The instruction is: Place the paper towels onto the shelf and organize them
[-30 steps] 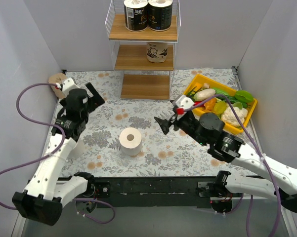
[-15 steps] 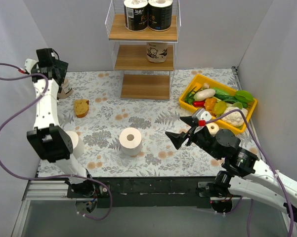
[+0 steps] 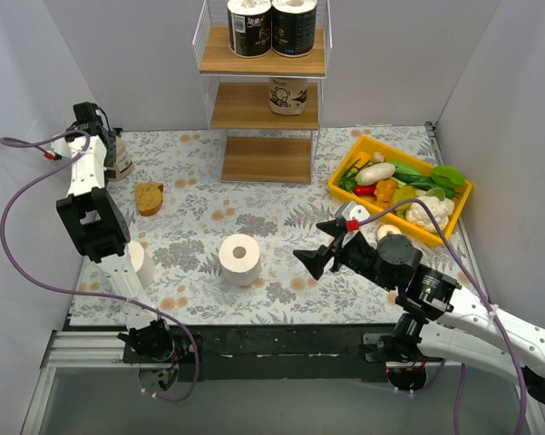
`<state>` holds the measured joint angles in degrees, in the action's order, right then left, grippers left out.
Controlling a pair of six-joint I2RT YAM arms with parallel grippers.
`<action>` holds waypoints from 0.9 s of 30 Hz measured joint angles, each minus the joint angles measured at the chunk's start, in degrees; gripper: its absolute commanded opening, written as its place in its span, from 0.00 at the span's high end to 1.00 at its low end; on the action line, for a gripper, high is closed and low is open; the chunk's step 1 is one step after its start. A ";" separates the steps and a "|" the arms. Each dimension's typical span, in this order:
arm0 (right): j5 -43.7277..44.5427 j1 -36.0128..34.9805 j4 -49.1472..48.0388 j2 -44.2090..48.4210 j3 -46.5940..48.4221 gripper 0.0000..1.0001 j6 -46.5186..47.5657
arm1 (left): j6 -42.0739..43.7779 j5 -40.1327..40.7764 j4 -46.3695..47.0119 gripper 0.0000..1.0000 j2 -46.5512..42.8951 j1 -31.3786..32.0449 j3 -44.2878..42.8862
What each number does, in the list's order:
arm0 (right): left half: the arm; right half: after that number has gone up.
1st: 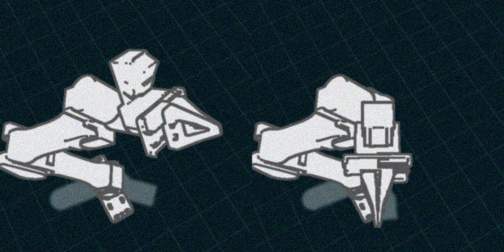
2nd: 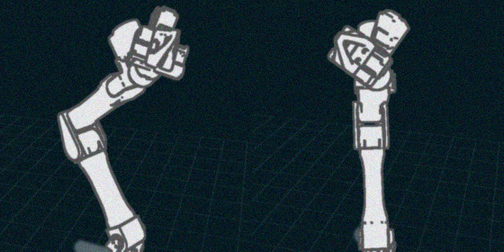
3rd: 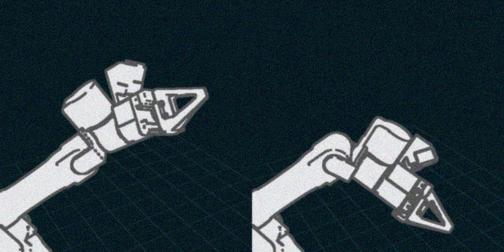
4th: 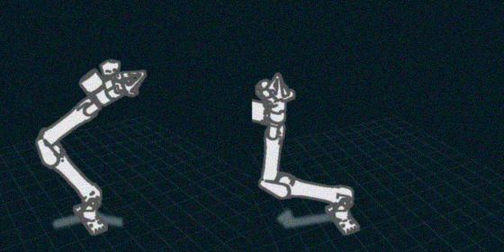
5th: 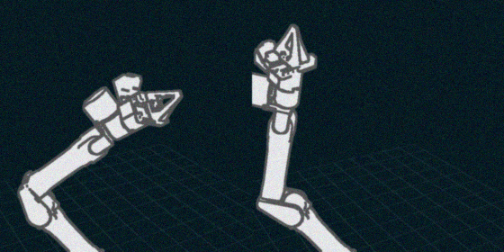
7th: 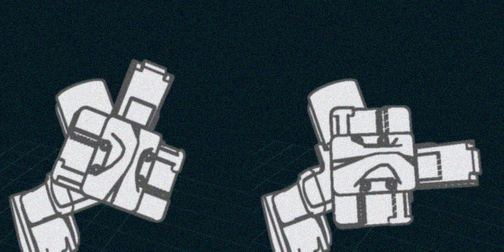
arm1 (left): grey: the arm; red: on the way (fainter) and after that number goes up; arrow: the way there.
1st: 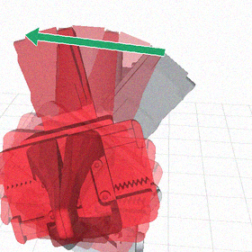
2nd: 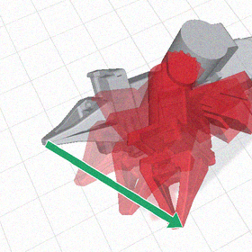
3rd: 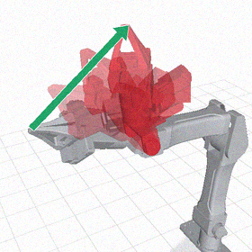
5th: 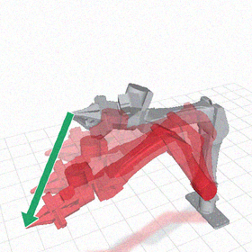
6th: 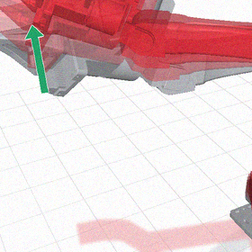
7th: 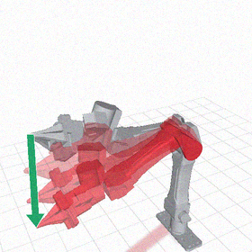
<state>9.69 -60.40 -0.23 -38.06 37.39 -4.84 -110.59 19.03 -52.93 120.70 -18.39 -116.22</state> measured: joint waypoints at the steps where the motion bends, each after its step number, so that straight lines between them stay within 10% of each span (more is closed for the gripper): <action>1: 0.00 0.00 0.00 -0.35 0.00 0.07 0.00 | -0.07 0.00 0.87 0.20 0.85 -0.04 -0.09; 27: 1.11 0.00 -1.18 -2.60 3.08 0.09 -1.03 | 1.86 2.36 16.46 0.22 11.58 -1.64 -2.82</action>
<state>10.81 -60.40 -1.41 -40.66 40.47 -5.87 -108.73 21.39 -36.47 132.29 -20.03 -119.04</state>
